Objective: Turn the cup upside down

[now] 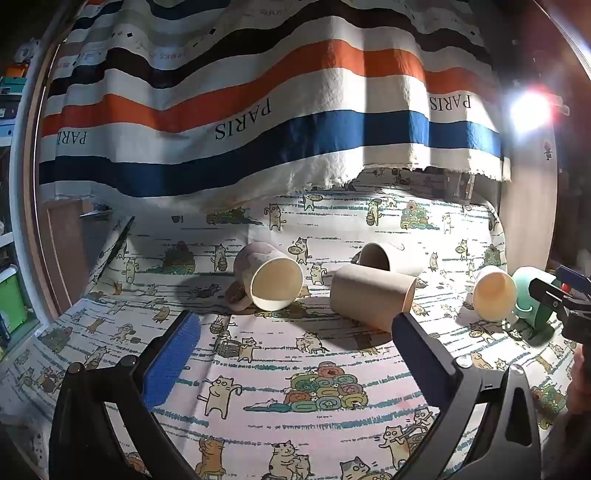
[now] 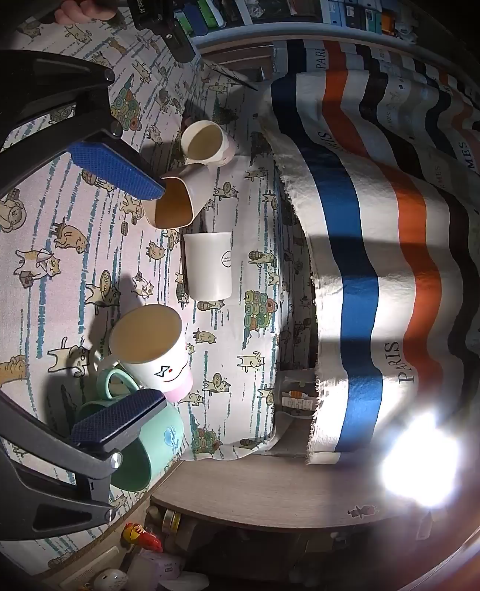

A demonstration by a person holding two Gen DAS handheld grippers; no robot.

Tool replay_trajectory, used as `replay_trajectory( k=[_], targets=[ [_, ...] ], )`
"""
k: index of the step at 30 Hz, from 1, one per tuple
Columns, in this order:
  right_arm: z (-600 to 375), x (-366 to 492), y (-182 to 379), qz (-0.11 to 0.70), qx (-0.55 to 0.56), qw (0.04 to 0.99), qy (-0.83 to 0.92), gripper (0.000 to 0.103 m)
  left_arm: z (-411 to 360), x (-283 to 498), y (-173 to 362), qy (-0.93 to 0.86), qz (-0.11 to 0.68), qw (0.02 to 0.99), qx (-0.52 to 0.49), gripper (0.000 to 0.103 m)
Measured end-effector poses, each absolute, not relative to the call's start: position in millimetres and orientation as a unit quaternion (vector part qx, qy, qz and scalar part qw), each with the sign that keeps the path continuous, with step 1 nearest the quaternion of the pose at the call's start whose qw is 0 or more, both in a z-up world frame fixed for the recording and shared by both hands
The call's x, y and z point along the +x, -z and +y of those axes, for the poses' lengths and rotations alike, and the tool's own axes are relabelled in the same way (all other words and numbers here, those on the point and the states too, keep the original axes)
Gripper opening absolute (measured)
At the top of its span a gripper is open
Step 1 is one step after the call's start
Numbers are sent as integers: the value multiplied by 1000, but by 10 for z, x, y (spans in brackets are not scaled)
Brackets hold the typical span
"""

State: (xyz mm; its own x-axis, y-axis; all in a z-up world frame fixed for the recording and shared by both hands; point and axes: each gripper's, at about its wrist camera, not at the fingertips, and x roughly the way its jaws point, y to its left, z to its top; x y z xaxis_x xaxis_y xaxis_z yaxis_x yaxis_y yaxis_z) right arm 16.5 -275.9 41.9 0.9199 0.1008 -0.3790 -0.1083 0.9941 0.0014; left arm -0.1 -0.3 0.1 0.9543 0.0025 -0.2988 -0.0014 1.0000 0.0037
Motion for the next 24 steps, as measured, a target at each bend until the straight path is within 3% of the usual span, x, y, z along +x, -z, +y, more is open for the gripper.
replay_trajectory(
  k=[24],
  targets=[
    [-2760,164,-419,193,-10,980,-53,103,-5,-2,-1,-3,154,988,-1,103]
  ],
)
